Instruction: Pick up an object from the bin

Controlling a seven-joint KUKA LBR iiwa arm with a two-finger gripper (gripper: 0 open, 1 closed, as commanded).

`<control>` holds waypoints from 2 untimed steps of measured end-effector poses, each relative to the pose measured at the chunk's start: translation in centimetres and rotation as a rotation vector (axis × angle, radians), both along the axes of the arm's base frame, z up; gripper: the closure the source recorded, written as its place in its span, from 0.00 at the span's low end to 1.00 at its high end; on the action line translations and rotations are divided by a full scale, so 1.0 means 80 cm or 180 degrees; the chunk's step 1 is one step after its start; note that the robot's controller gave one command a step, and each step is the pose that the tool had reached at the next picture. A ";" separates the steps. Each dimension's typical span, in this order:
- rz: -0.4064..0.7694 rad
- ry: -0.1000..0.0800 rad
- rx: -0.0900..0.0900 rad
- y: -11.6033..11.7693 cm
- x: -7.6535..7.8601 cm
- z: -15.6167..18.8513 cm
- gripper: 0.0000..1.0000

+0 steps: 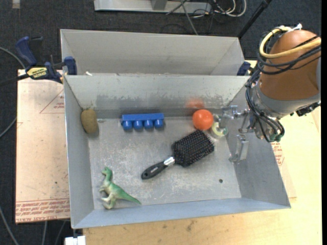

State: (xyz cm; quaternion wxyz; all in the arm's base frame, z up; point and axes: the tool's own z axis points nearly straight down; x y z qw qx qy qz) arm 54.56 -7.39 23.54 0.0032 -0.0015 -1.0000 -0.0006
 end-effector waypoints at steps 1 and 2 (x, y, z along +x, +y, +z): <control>0.0007 -0.0025 -0.0004 0.000 0.002 0.006 0.00; 0.0143 -0.0040 -0.0011 0.049 0.013 -0.027 0.00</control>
Offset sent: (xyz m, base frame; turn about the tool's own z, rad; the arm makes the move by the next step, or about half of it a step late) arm 0.0189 0.0974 -0.0594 -0.1112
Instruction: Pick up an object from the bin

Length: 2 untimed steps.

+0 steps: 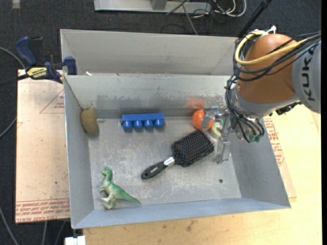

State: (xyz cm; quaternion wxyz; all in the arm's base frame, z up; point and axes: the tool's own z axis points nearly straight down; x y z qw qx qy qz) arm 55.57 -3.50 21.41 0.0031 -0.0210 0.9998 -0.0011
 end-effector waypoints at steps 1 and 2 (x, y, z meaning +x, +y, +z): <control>0.0519 0.0023 0.0015 0.043 -0.002 -0.024 0.00; 0.0750 0.0011 0.0005 0.075 0.004 -0.059 0.00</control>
Offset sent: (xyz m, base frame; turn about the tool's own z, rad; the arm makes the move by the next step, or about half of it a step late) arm 0.0033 0.0682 -0.0555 -0.2453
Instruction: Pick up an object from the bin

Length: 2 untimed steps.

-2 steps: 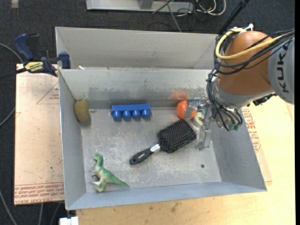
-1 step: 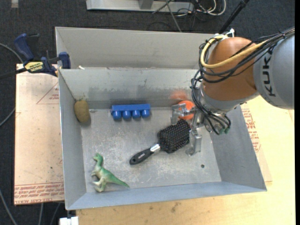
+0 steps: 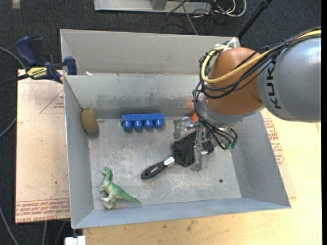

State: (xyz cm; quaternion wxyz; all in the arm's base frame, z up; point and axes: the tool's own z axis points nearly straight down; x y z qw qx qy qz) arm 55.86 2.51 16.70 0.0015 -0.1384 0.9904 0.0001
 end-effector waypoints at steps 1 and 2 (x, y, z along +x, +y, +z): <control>-0.0328 0.0008 0.0002 0.030 -0.004 -0.054 1.00; -0.0327 0.0008 0.0001 0.030 -0.004 -0.054 0.00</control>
Offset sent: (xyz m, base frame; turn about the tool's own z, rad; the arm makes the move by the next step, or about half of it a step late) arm 0.0000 0.0000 0.0000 0.0000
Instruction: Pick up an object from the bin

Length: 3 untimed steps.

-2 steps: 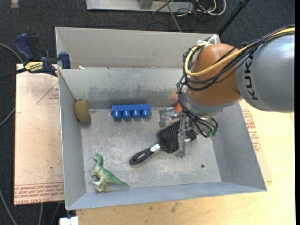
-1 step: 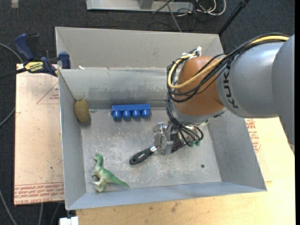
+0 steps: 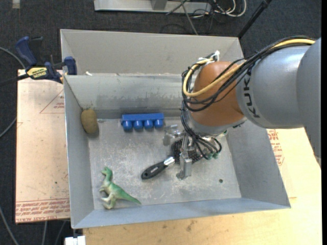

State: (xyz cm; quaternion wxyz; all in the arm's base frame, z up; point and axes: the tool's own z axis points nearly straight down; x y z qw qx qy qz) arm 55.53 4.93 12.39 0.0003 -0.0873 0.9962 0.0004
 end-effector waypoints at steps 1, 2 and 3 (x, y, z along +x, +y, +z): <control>0.0000 0.0000 0.0000 0.000 0.000 0.000 0.00; 0.0096 0.0002 0.0002 -0.045 0.046 -0.068 1.00; 0.0097 0.0002 0.0002 -0.045 0.046 -0.068 1.00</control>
Offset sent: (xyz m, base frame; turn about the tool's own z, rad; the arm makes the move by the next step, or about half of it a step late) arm 0.0368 -0.0367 -0.0539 -0.0313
